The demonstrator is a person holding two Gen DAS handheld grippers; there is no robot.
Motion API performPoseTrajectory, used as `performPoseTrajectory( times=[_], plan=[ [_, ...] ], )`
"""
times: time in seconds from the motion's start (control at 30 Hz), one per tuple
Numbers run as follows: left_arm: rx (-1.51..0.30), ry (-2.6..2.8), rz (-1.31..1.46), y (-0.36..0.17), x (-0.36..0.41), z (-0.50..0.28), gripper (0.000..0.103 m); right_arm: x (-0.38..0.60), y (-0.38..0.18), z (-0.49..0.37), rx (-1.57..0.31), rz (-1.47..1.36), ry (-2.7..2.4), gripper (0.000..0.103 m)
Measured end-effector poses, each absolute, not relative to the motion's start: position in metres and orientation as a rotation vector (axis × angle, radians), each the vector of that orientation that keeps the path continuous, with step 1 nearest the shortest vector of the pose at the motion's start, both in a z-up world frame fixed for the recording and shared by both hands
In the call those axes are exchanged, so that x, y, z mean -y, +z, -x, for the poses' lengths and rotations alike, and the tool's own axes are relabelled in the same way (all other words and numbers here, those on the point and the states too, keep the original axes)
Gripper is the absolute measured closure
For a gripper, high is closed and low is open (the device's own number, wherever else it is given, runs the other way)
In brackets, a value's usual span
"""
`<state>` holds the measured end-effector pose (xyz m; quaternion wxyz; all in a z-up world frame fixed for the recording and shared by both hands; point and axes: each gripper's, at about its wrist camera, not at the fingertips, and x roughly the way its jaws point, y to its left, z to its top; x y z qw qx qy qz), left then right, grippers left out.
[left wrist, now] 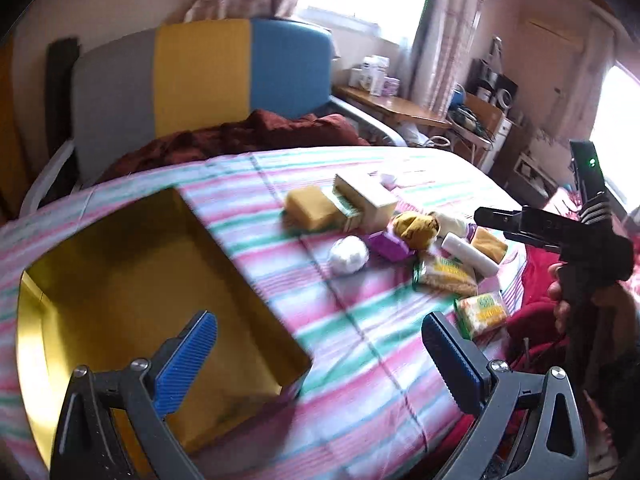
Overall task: Organize objects
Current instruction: 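Move both tools from the gold tray toward the scattered items, then grasp the white plastic-bag ball with left tool while right tool grasps yellow sock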
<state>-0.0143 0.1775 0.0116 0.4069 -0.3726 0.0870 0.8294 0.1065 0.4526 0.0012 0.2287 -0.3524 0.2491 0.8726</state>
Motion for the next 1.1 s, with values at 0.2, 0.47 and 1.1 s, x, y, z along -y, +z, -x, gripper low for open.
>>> performPoseTrajectory(
  times=[0.2,0.47,1.1],
  plan=[
    [-0.379,2.058,0.954,0.008,-0.239,0.034,0.0,-0.473,0.005,-0.105,-0.642,0.967,2.409,0.01],
    [-0.505,1.959,1.165,-0.042,-0.31,0.079,0.0,-0.503,-0.01,-0.1,-0.699,0.986,2.417,0.01],
    [-0.541,1.89,1.302,-0.09,-0.349,0.107,0.063,-0.509,-0.022,-0.094,-0.804,1.036,2.424,0.01]
  ],
)
